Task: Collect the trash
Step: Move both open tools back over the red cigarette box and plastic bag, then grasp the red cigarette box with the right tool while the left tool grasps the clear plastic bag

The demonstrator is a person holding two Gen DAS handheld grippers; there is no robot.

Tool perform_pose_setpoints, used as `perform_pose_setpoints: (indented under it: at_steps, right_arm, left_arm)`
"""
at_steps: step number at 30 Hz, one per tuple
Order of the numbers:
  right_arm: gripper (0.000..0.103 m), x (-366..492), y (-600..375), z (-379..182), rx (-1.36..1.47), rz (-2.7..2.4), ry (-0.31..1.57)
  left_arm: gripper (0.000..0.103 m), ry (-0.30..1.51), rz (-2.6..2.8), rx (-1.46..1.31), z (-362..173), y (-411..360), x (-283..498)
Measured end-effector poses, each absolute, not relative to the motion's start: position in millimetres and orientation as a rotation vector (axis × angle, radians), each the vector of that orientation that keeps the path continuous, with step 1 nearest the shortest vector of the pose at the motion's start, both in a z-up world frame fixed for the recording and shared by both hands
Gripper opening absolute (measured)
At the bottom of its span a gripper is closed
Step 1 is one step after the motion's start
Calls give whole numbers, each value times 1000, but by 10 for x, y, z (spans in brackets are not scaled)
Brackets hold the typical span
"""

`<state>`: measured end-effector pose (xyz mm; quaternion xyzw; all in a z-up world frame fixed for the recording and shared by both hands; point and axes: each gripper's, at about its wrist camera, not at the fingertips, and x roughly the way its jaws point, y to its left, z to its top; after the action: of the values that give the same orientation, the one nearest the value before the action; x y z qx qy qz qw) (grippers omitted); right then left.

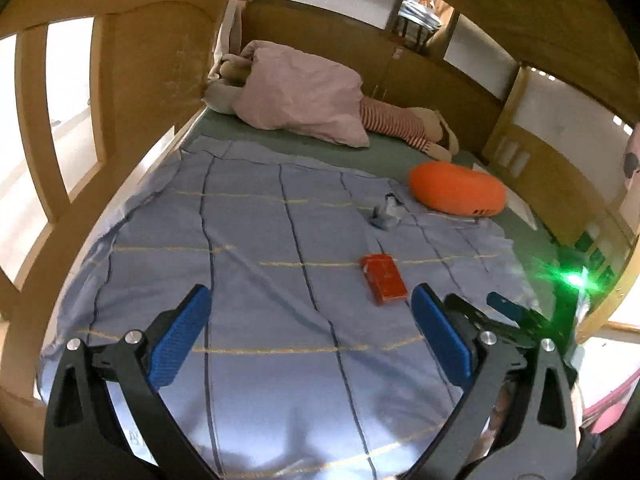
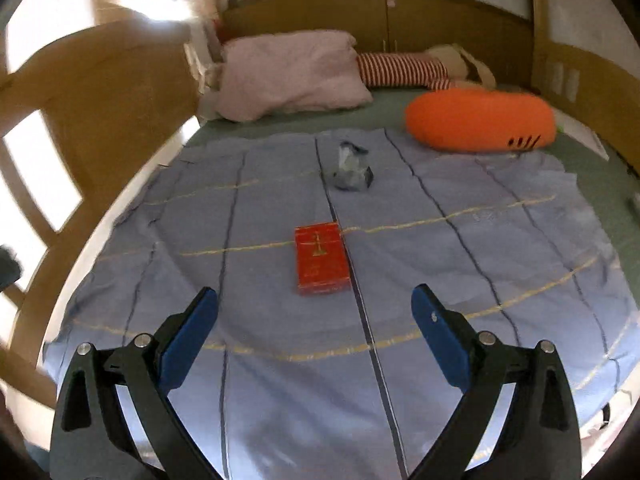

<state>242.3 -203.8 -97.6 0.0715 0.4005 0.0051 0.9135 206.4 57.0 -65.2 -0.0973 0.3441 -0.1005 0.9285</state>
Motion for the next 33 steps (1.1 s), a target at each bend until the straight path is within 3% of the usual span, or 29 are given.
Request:
perform_pose_setpoints:
  at_steps: [12,14,16,17,20,24,33]
  right_arm:
    - [95,3674,-1977,-1946,99,29,1036]
    - [91,3736,-1957,-2028,112,51,1065]
    - [78,3795,-1895,-2126,79,74,1113]
    - [77,3793,-1878,-2115,65,79,1104]
    - [56,3768,-1831,-2088,23,96,1106]
    - [55,3708,-1998,-1929,130,84,1092]
    - [55,3209,-2953,-984,423,-106,746]
  left_arm:
    - [100,775,-179,-176,-987,477,2375]
    - [100,791,-174,-175,-1020,470,2439]
    - [100,798,-188,-183,-1039,425,2487]
    - [100,796,-190,-179,-1047,395,2493]
    - [100,802,-197,-165,-1093,293,2555]
    - [100,809,-193,-155,-1145,166,2636]
    - [100,833,-282,24,-1383,-616,3209]
